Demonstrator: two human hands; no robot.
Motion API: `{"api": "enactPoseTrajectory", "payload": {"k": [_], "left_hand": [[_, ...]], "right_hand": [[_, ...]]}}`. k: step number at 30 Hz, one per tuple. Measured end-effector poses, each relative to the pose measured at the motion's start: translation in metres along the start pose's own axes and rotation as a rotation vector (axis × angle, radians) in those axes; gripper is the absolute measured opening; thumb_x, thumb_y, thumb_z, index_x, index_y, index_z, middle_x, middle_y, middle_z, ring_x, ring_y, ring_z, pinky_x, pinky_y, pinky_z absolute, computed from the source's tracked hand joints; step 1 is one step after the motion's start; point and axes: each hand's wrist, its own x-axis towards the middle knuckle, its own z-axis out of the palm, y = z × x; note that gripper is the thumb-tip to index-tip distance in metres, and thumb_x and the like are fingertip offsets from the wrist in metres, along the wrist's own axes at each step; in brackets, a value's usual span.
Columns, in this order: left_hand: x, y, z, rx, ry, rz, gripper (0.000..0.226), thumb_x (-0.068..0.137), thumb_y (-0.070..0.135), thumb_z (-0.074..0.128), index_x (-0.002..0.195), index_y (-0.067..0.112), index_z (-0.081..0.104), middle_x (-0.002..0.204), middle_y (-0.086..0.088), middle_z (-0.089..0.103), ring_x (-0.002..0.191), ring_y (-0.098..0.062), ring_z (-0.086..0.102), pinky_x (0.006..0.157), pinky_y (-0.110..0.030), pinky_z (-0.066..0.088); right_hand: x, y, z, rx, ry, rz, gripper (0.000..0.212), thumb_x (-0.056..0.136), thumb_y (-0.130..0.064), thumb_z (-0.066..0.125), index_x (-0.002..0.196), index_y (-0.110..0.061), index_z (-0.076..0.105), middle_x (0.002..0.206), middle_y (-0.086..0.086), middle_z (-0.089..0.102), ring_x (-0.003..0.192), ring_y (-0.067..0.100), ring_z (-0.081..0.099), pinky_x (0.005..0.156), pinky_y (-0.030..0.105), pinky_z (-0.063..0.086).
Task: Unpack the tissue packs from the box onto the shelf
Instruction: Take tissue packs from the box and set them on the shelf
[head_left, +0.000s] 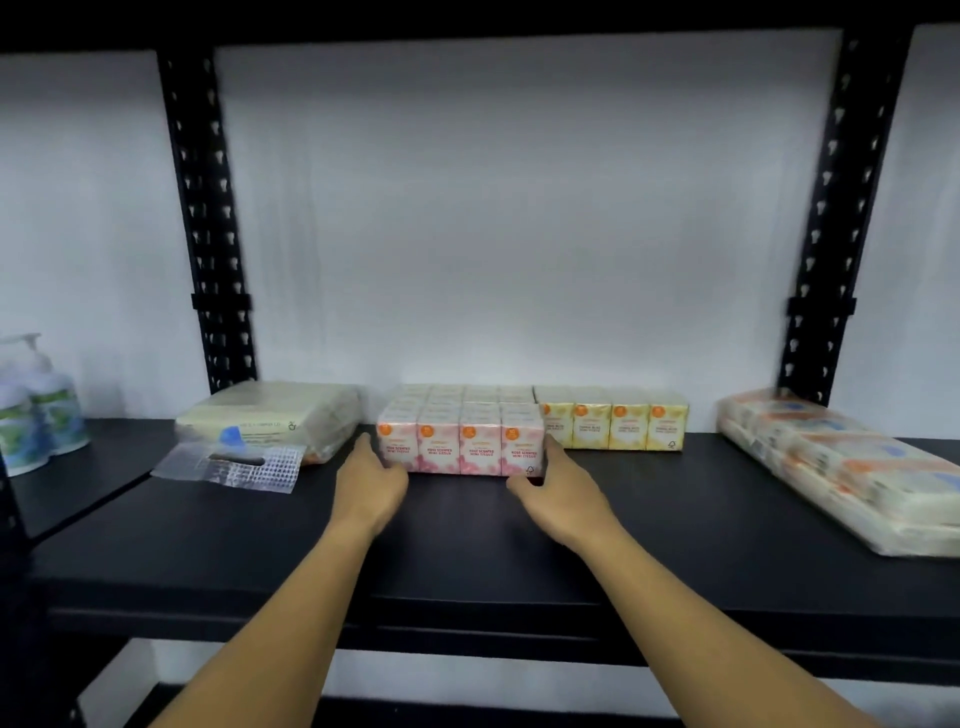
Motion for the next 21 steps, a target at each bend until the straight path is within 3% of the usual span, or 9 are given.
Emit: {"api": "enactPoseTrajectory", "payload": {"k": [6,10,16,21], "left_hand": [[0.0,-0.001,0.001,0.041,-0.033,0.071,0.043,0.09,0.008,0.049,0.132,0.016,0.051,0.123,-0.003,0.062,0.101,-0.014,0.055,0.084,-0.025,0.036],[-0.001,-0.001,0.0,0.045,-0.036,0.076,0.047,0.091,0.009,0.048,0.137,0.017,0.048,0.129,-0.003,0.06,0.118,-0.022,0.056,0.087,-0.025,0.036],[0.0,-0.002,0.002,0.066,-0.029,0.074,0.05,0.089,0.005,0.044,0.138,0.014,0.045,0.132,-0.008,0.058,0.12,-0.027,0.054,0.087,-0.026,0.035],[-0.001,-0.002,0.002,0.063,-0.03,0.066,0.049,0.088,0.004,0.044,0.137,0.012,0.044,0.132,-0.011,0.058,0.12,-0.03,0.054,0.087,-0.027,0.036]], "right_hand": [[0.001,0.002,0.002,-0.054,-0.036,-0.016,0.078,0.082,-0.044,0.051,0.15,-0.046,0.013,0.131,-0.016,0.056,0.111,0.017,0.058,0.104,0.048,0.044],[0.005,0.004,0.003,-0.108,-0.053,-0.001,0.079,0.084,-0.045,0.049,0.151,-0.045,0.009,0.136,-0.014,0.055,0.114,0.02,0.058,0.107,0.045,0.041],[0.015,0.008,0.005,-0.222,-0.115,0.013,0.09,0.085,-0.045,0.046,0.156,-0.034,-0.008,0.144,-0.004,0.05,0.128,0.025,0.046,0.11,0.046,0.029],[0.018,0.011,0.007,-0.217,-0.099,0.002,0.086,0.087,-0.045,0.046,0.156,-0.033,-0.005,0.146,-0.005,0.048,0.129,0.025,0.046,0.11,0.047,0.027]]}}
